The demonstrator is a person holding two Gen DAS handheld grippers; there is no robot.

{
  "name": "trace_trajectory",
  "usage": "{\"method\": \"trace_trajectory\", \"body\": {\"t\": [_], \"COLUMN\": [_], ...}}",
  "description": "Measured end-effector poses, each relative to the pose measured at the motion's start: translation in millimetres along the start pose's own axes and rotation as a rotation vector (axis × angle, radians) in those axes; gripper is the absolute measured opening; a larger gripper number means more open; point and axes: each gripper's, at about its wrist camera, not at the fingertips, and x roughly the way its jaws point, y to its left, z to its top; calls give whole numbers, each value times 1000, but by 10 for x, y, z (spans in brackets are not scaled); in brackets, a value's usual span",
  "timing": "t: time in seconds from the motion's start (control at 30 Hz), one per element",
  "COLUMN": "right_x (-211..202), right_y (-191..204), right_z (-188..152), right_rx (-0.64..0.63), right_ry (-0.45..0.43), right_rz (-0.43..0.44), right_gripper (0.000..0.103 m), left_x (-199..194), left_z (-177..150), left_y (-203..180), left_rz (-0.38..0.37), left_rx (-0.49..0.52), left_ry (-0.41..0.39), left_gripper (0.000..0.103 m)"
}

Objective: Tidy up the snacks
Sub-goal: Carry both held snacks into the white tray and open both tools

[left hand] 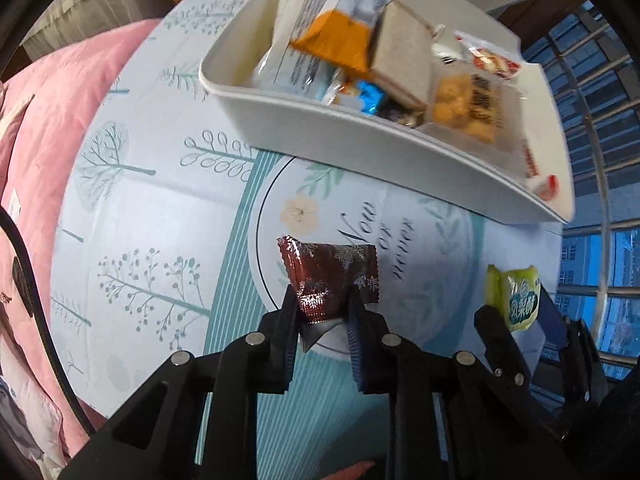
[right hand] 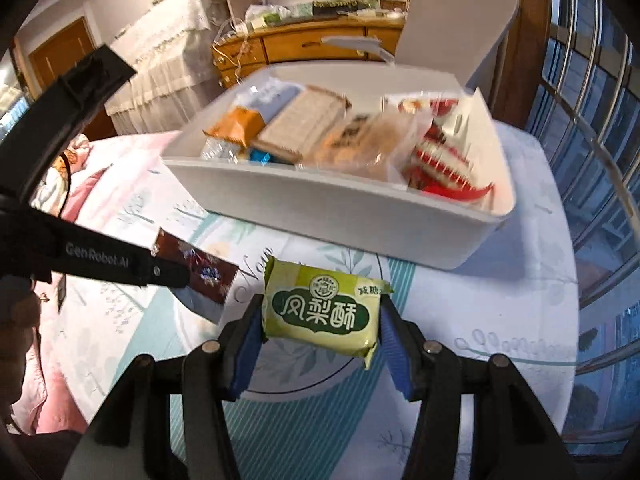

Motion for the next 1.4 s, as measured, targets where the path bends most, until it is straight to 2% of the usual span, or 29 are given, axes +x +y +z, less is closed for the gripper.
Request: {"method": "trace_trajectory", "body": {"t": [0.17,0.2,0.37,0.53,0.77,0.93,1.0,1.07,1.23,1.4], "right_x": [-270,-313,-532,-635,-622,-583,-563,-552,-586,-632], "right_y": [13,2,-45,-149,-305,-406,-441,-463,-501,-566], "right_z": [128,154,338,522,803,990,1057,1099,1082,917], "right_rx": [-29,-33,-50,-59,-70,-44,-38,-38,-27,8], "right_ry": [-58,-68,-140,-193,-251,-275,-275,-267,-269,-239], "right_rz": [23,24,20,-1,-74,-97,-99,-102,-91,-80], "right_gripper": [55,55,55,55,56,56,58,61,69,74], "left_x": [-265,-289,-509,-720,-853,-866,-900,-921,-970,-1011], "left_z": [-81,31,188,426,803,1030,1078,1098,999,710], "left_y": [-103,-115,-140,-227,-352,-445,-466,-467,-482,-445], "left_rz": [-4,-8,-47,-92,-100,-113,-112,-114,-81,-78], "left_rx": [18,20,37,79,124,148,138,120,116,98], "left_ry": [-30,-34,-53,-108,-172,-189,-208,-215,-222,-241], "left_gripper": [20,20,20,20,20,21,33,52,65,71]}}
